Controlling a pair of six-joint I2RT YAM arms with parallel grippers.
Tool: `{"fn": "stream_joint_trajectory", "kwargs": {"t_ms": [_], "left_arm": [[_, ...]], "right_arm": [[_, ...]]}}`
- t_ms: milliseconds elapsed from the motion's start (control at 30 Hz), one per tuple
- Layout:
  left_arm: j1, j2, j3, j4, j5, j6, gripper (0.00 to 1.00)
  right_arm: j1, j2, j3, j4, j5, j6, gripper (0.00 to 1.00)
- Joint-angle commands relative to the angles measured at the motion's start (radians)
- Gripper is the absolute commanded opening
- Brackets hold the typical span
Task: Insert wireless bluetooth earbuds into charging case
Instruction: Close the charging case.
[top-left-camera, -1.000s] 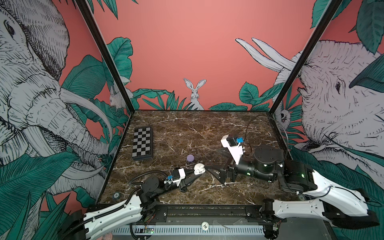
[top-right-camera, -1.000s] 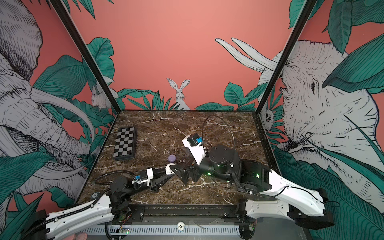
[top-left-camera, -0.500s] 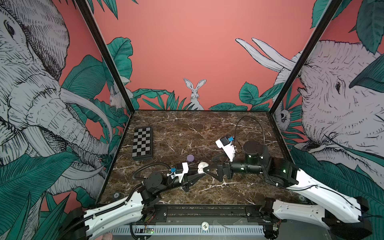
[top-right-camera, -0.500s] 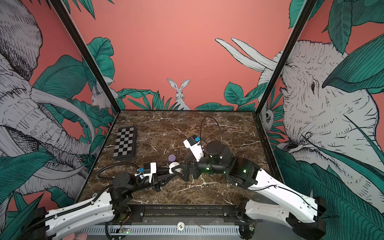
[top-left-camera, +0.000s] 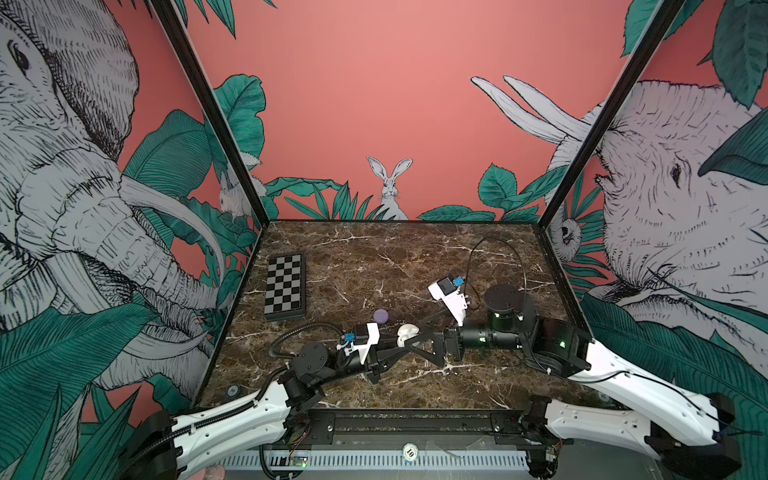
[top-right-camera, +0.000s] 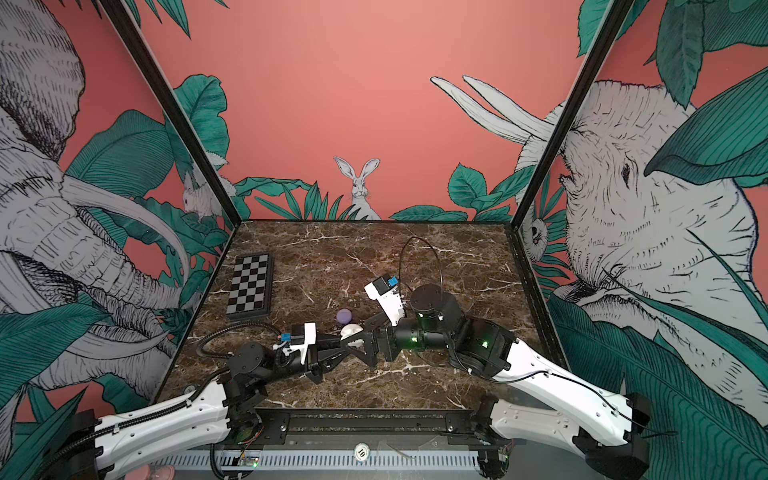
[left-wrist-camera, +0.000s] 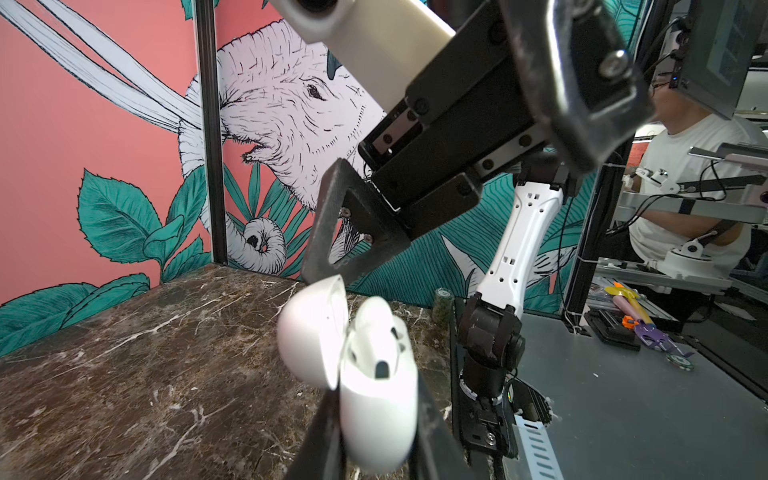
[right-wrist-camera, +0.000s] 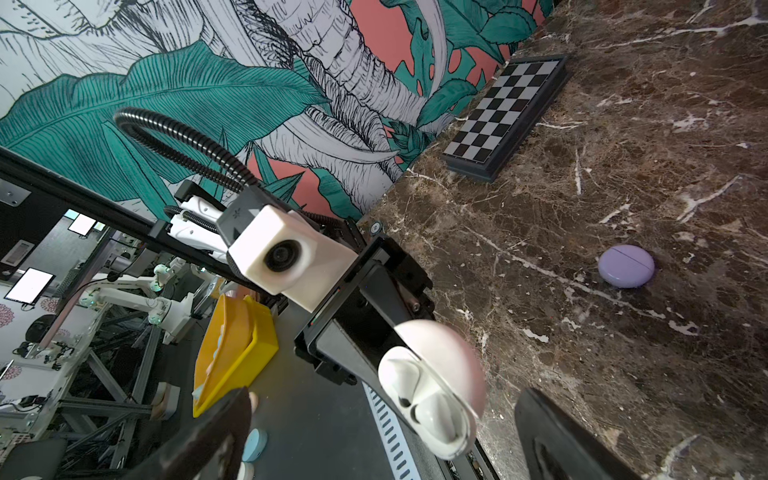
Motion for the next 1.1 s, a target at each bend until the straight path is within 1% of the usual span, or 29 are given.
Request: {"fn": "stream_joint_trajectory", "kwargs": {"t_ms": [0, 67, 400, 667, 733, 800, 933, 967, 1033, 1067], "left_arm": [[-0.004, -0.004, 0.025, 0.046, 0.011, -0.017, 0.00], [-0.004, -0.004, 0.023, 0.046, 0.009, -0.017, 0.00], [-0.004, 0.005, 0.006, 0.038, 0.004, -0.011, 0.00], [-0.004, -0.002, 0.001, 0.027, -0.020, -0.008, 0.00], [-0.004, -0.008, 0.006, 0.006, -0.028, -0.003, 0.00], [-0.003, -0.016, 0.009, -0.020, -0.033, 0.001, 0.00], [-0.004, -0.015, 0.017, -0.083, -0.080, -0.024, 0.00], [-0.004, -0.011, 0.025, -0.109, -0.103, -0.043, 0.00], [-0.004, -0.008, 0.075, -0.235, -0.181, -0.090, 0.00], [-0.004, -0.002, 0.096, -0.280, -0.196, -0.099, 0.00]], "right_arm": [[-0.002, 0.025, -0.017, 0.103, -0.068, 0.020, 0.98], [-0.003, 0.023, -0.029, 0.135, -0.098, 0.031, 0.98], [-0.002, -0.038, -0.039, 0.160, -0.132, 0.025, 0.98], [-0.003, -0.041, -0.045, 0.218, -0.211, 0.058, 0.98], [-0.002, -0.056, -0.030, 0.164, -0.165, 0.030, 0.97], [-0.002, -0.086, -0.018, 0.101, -0.085, -0.012, 0.98], [-0.004, -0.127, 0.037, -0.076, 0.220, -0.086, 0.98], [-0.006, -0.126, 0.052, -0.115, 0.278, -0.093, 0.98], [-0.006, -0.124, 0.067, -0.168, 0.335, -0.107, 0.98], [-0.006, -0.125, 0.065, -0.177, 0.347, -0.111, 0.98]]}}
